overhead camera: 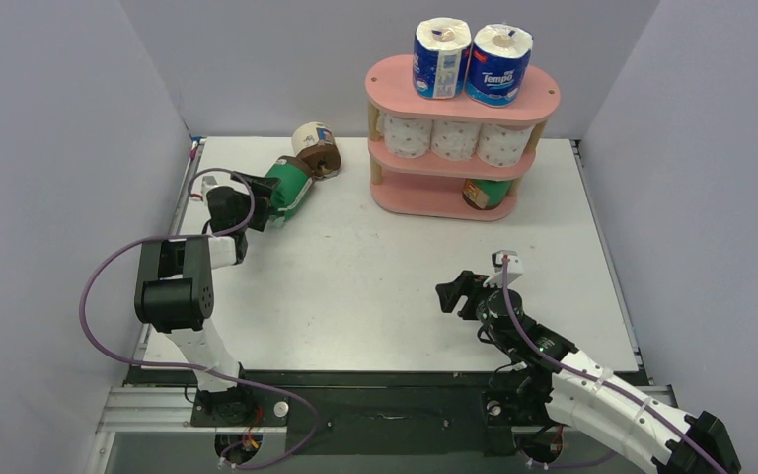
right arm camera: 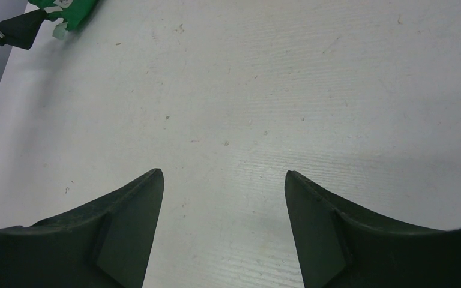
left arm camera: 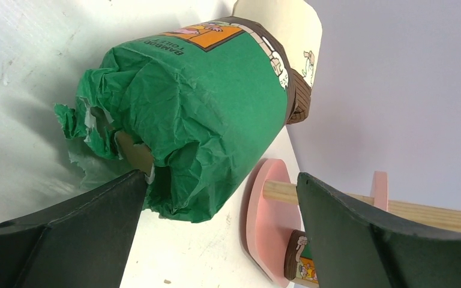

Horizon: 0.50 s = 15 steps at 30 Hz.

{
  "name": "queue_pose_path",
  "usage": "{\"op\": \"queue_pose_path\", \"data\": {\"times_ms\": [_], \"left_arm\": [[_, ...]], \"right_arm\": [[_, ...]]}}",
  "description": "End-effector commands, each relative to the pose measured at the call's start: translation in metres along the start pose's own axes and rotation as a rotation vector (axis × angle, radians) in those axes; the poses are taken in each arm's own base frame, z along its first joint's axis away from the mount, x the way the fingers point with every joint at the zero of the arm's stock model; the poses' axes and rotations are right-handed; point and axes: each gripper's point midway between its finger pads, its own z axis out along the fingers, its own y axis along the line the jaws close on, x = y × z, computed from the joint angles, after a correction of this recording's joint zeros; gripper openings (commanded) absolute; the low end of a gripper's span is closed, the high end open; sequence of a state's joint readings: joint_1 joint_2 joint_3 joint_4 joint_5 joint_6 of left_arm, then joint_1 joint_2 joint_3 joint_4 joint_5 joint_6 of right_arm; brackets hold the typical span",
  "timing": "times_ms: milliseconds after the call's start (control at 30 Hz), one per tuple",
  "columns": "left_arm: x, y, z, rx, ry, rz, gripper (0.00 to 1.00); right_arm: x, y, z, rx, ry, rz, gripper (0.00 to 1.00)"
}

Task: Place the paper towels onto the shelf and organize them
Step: Adjust the paper towel at the center of the board.

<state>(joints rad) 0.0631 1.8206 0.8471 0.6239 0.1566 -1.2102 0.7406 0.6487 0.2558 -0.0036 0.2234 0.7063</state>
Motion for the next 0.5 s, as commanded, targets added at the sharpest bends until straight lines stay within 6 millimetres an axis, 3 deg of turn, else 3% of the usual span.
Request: {"op": "queue_pose_path", "data": {"times_ms": [0,100,233,467], "left_arm": [[-0.011,-0.022,0.000,0.028,-0.036,0.057,0.96],[-0.018,-0.017,-0.011,-0.035,-0.064,0.104,1.00],[-0.024,-0.011,-0.017,-0.095,-0.079,0.147,0.97],[-0.019,-0.013,-0.014,-0.054,-0.066,0.131,0.97]], "right_arm": [[-0.020,0.009,0.000,-0.009,-0.056,-0.003,0.69],[-0.021,0.009,-0.001,-0.009,-0.060,-0.006,0.69],[-0.020,0.009,0.001,-0.010,-0.059,-0.009,0.69],[-0.020,0.011,0.001,-0.017,-0.057,-0.005,0.69]]}}
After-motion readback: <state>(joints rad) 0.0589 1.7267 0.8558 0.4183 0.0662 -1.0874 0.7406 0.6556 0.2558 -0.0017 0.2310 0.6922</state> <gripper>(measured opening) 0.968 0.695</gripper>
